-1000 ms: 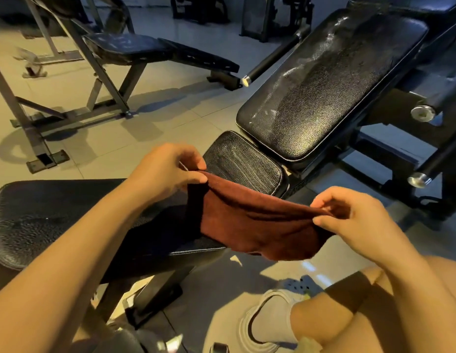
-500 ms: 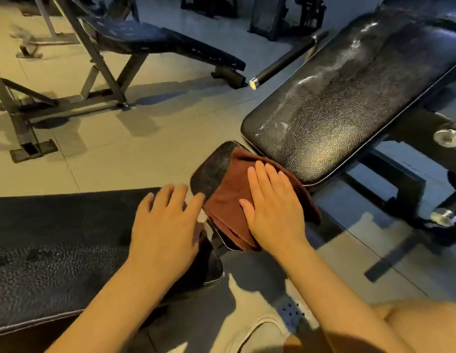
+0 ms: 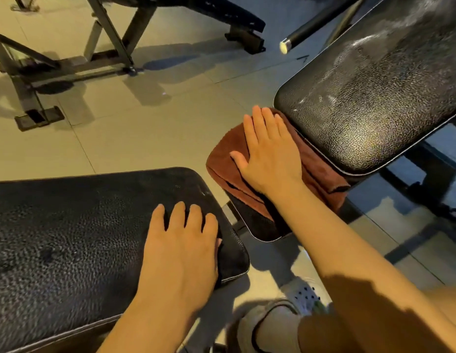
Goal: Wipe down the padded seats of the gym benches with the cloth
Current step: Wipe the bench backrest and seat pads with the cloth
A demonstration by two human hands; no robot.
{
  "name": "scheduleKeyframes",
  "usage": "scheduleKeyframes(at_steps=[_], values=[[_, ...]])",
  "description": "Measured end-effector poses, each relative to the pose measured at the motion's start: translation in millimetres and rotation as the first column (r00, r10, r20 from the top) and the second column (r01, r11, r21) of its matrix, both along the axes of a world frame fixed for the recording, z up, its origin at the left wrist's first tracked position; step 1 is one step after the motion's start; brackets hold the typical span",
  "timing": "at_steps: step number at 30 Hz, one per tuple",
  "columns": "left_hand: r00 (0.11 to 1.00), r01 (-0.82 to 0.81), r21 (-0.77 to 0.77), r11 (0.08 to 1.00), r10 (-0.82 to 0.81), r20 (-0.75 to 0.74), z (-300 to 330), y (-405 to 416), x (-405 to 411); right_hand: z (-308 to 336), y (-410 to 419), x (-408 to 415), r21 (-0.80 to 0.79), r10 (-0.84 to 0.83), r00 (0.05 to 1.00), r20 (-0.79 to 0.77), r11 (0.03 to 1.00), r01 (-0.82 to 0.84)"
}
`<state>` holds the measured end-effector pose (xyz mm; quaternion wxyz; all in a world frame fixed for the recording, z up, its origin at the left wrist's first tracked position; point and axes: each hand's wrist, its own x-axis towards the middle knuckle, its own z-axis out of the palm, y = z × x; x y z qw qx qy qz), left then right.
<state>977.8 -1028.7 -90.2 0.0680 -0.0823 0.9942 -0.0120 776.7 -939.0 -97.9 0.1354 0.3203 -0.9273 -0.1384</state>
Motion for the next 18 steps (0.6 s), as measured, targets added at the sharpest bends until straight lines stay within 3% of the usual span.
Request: scheduleKeyframes(at_steps=[6,12,18], values=[[0.996,-0.001,-0.132,0.991,0.013,0.091,9,7,1,-18,-4,33,0.071,0.095,0.995,0.043,0.993,-0.098],[0.995,0.007,-0.134,0.991,0.006,0.097,10,6,3,-53,11,72,0.112,0.159,0.984,0.083,0.98,-0.168],[0.995,0.018,-0.121,0.992,-0.007,0.096,9,4,3,-30,71,68,-0.178,-0.003,0.996,-0.089,0.984,-0.012]])
